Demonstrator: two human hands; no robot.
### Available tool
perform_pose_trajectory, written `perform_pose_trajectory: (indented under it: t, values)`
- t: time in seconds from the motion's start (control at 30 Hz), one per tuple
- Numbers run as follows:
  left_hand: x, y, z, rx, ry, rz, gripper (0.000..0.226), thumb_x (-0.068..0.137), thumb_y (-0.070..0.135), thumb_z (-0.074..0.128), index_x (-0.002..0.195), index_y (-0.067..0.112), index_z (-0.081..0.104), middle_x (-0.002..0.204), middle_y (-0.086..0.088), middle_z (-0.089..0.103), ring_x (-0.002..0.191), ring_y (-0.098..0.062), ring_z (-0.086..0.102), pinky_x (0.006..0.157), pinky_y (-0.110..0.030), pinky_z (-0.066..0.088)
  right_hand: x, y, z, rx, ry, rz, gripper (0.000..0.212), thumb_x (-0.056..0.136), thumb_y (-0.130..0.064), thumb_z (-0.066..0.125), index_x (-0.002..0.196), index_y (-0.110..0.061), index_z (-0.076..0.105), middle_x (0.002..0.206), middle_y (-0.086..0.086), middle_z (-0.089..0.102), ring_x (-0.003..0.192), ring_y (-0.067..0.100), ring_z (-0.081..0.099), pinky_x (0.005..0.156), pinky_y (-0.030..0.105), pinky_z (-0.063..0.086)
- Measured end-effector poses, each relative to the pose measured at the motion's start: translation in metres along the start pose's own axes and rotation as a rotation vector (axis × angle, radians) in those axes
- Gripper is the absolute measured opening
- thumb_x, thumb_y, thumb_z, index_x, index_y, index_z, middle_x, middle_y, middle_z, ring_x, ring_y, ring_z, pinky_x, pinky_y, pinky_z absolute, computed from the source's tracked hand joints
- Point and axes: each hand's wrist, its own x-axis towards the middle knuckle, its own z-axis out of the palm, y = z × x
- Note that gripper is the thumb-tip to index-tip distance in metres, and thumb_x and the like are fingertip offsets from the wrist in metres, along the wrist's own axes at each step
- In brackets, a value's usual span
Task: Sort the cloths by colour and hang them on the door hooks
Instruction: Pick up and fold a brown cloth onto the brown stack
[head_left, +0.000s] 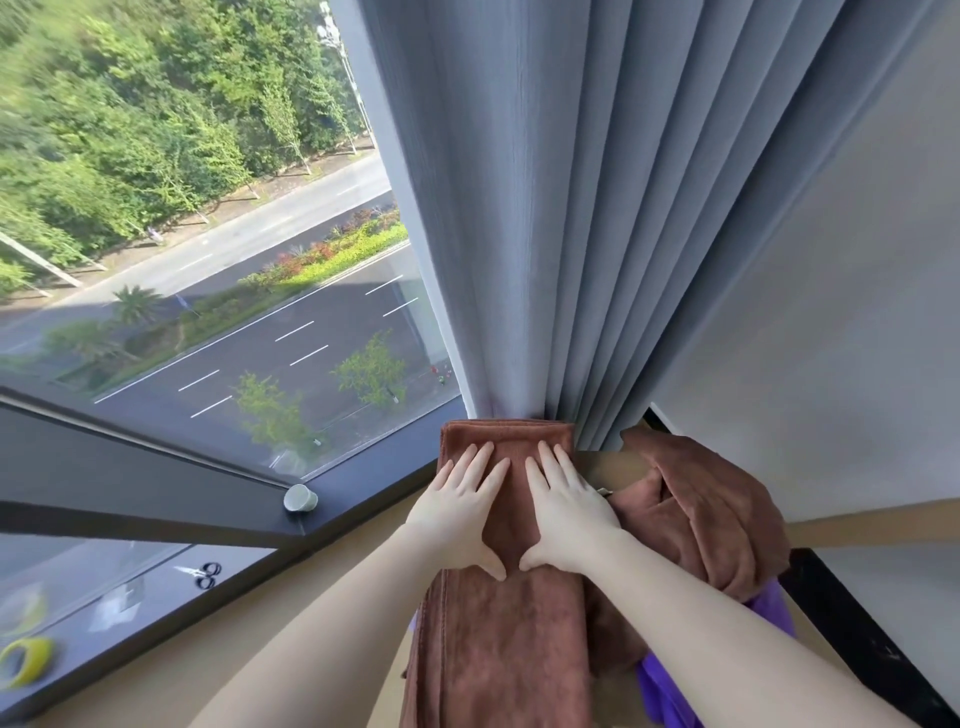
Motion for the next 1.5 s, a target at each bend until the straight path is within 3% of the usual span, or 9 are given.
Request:
perform_pose_trajectory:
  t: [0.23, 0.47, 0.57, 0.67, 0.8, 0.93, 1.17, 1.33, 1.5]
  values:
    - [0.002, 0.008, -0.014, 0.048, -0.053, -0.027, 0.138, 0.068, 0.066, 0.081, 0.163, 0.021, -0.008, 0.17, -0.011, -0.016, 0.157, -0.029, -0.013, 0.128, -0.047, 0.005, -0.003, 0.0, -0.001, 0.043, 0.026, 0.011, 0.134, 0.074, -0.058, 0.083, 0.162, -0.01, -0.005, 0.169, 0.01, -0.018, 0.157, 0.026, -0.017, 0.127, 0.041, 0.011]
    - [0.001, 0.019, -0.023, 0.079, -0.137, -0.068, 0.122, 0.079, 0.052, 0.08, 0.163, 0.02, -0.002, 0.17, -0.013, -0.01, 0.158, -0.032, -0.006, 0.127, -0.048, 0.013, -0.019, 0.003, -0.011, 0.092, 0.002, 0.019, 0.102, 0.09, -0.052, 0.07, 0.163, -0.017, 0.009, 0.171, 0.004, -0.011, 0.158, 0.02, -0.011, 0.124, 0.045, 0.02]
    - [0.008, 0.03, -0.037, 0.082, -0.137, -0.068, 0.097, 0.087, 0.046, 0.072, 0.161, 0.017, 0.016, 0.166, -0.018, 0.012, 0.155, -0.037, 0.013, 0.124, -0.047, 0.022, -0.027, 0.009, -0.02, 0.162, 0.043, 0.063, 0.08, 0.096, -0.05, 0.063, 0.159, -0.018, 0.026, 0.172, 0.003, 0.002, 0.158, 0.02, -0.003, 0.122, 0.044, 0.026]
    - [0.019, 0.052, -0.051, 0.102, -0.074, 0.029, 0.057, 0.095, 0.035, 0.057, 0.147, 0.017, 0.04, 0.144, -0.012, 0.041, 0.138, -0.033, 0.038, 0.114, -0.042, 0.033, -0.04, 0.025, -0.032, 0.232, 0.159, 0.144, 0.059, 0.101, -0.044, 0.056, 0.151, -0.018, 0.041, 0.164, 0.002, 0.028, 0.154, 0.021, 0.019, 0.115, 0.04, 0.037]
    - [0.035, 0.093, -0.074, 0.022, -0.066, 0.117, 0.048, 0.099, 0.03, 0.052, 0.145, 0.018, 0.046, 0.138, -0.011, 0.05, 0.131, -0.032, 0.045, 0.107, -0.043, 0.038, -0.064, 0.059, -0.046, 0.208, 0.321, 0.26, 0.037, 0.103, -0.034, 0.049, 0.137, -0.023, 0.055, 0.141, -0.002, 0.051, 0.134, 0.02, 0.044, 0.108, 0.033, 0.039]
    - [0.043, 0.122, -0.079, -0.111, -0.127, 0.147, 0.036, 0.096, 0.032, 0.053, 0.13, 0.02, 0.054, 0.125, -0.007, 0.063, 0.117, -0.033, 0.06, 0.09, -0.039, 0.049, -0.096, 0.092, -0.05, 0.369, 0.435, 0.601, 0.032, 0.099, -0.033, 0.052, 0.13, -0.025, 0.06, 0.133, -0.003, 0.056, 0.125, 0.023, 0.053, 0.096, 0.034, 0.044]
    - [0.035, 0.15, -0.068, -0.31, -0.203, 0.138, 0.057, 0.094, 0.036, 0.06, 0.146, 0.02, 0.044, 0.136, -0.007, 0.061, 0.124, -0.033, 0.058, 0.097, -0.035, 0.047, -0.131, 0.114, -0.018, 0.735, 0.306, 1.034, 0.072, 0.085, -0.06, 0.068, 0.138, -0.015, 0.049, 0.136, 0.01, 0.055, 0.126, 0.031, 0.055, 0.094, 0.04, 0.048]
    - [0.029, 0.155, -0.063, -0.333, -0.19, 0.097, 0.062, 0.094, 0.031, 0.06, 0.149, 0.018, 0.034, 0.135, -0.012, 0.059, 0.122, -0.035, 0.059, 0.092, -0.036, 0.046, -0.134, 0.11, -0.019, 0.85, 0.355, 0.965, 0.023, 0.089, -0.033, 0.071, 0.102, -0.015, 0.076, 0.107, 0.007, 0.074, 0.108, 0.033, 0.066, 0.088, 0.034, 0.053]
    - [0.021, 0.154, -0.071, -0.34, -0.133, 0.117, 0.058, 0.094, 0.032, 0.057, 0.15, 0.025, 0.041, 0.136, -0.008, 0.053, 0.127, -0.029, 0.055, 0.103, -0.036, 0.046, -0.144, 0.103, -0.029, 1.013, 0.486, 0.928, 0.013, 0.086, -0.023, 0.071, 0.076, -0.028, 0.065, 0.078, -0.01, 0.063, 0.091, 0.025, 0.063, 0.078, 0.031, 0.048]
